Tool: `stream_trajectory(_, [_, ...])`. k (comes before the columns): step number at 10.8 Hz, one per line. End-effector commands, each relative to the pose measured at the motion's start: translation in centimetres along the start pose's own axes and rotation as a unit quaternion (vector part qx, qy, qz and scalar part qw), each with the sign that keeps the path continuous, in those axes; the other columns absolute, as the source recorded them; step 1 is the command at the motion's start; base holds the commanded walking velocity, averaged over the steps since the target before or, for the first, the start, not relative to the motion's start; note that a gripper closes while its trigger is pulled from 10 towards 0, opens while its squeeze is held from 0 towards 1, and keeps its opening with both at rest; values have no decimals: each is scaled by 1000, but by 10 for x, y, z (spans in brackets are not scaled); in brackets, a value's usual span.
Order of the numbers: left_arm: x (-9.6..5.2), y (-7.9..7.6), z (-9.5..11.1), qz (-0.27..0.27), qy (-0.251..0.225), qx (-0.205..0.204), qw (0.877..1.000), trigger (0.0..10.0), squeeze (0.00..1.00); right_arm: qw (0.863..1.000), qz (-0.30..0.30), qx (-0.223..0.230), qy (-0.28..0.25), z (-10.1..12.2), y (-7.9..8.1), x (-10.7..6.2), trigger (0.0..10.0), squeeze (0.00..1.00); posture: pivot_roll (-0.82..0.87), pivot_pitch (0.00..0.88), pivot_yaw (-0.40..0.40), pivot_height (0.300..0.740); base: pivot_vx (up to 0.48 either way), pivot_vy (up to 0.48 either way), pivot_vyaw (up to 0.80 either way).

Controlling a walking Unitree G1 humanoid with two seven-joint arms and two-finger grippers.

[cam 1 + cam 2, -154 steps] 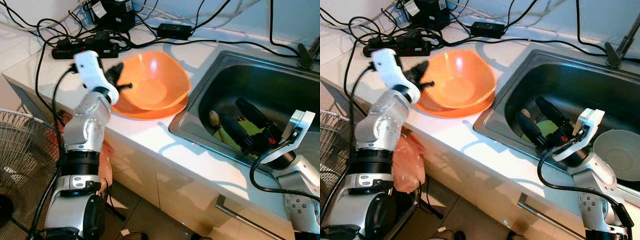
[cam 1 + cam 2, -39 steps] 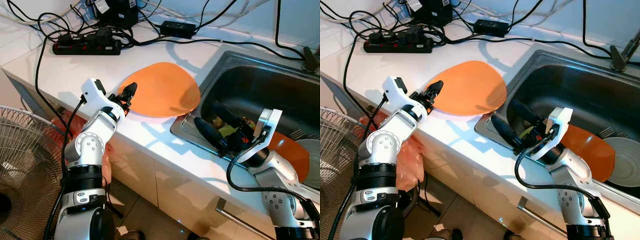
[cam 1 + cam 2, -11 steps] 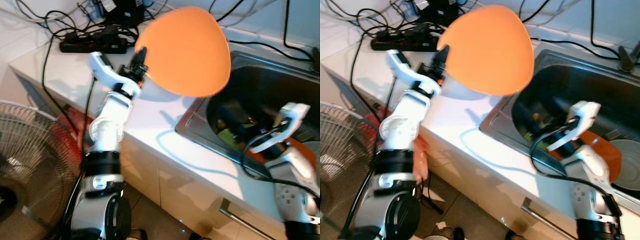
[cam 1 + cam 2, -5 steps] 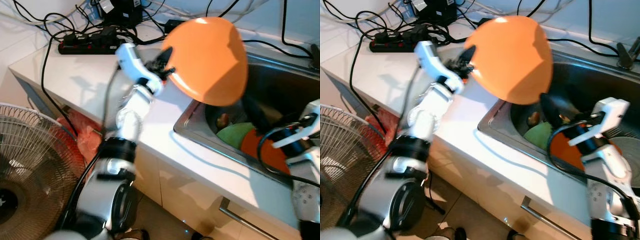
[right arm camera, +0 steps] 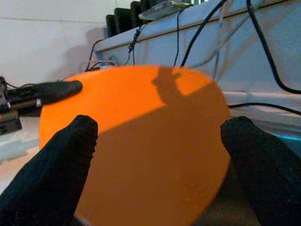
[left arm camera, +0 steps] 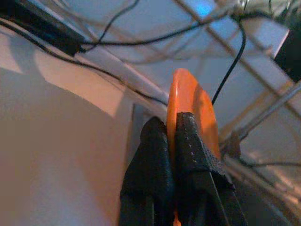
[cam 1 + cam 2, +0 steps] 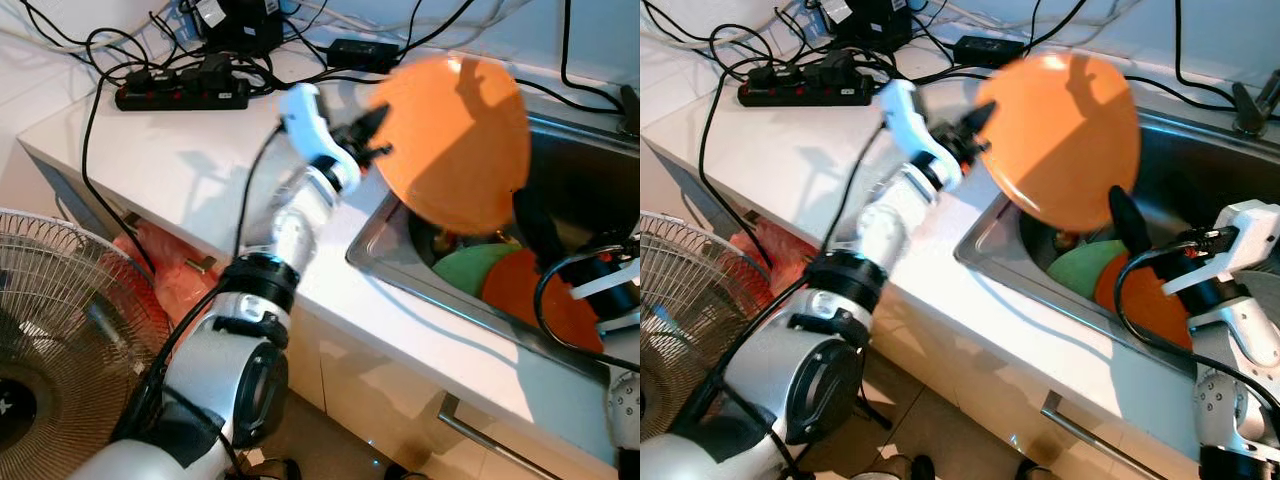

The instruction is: Kitchen organization

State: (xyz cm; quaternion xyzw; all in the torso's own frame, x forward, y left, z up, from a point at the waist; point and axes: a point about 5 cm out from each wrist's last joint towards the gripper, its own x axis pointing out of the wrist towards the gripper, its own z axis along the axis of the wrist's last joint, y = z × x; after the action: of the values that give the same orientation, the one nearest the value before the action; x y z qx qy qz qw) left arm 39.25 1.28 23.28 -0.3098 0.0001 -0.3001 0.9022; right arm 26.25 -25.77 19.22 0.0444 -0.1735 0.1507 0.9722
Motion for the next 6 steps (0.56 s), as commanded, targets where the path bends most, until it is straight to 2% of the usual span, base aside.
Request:
stream_trajectory(1, [17,-59,-26,-80,20,-17,996,10000,0,1000,-22,6,17,-8,-5,-10,10000,0,-120,128,136,740,0,0,0])
stream_trajectory(4, [17,-79,-62,-112,76,-9,991,10000,0,999,-45,0,26,-10,-7,-19,10000,0,-152,134,147,740,0,0,0])
stream_trajectory(6, [15,-87,-75,-127,98,-4,987,10000,0,998,-49,2,28,-11,-6,-22,10000,0,-152,139,151,740,0,0,0])
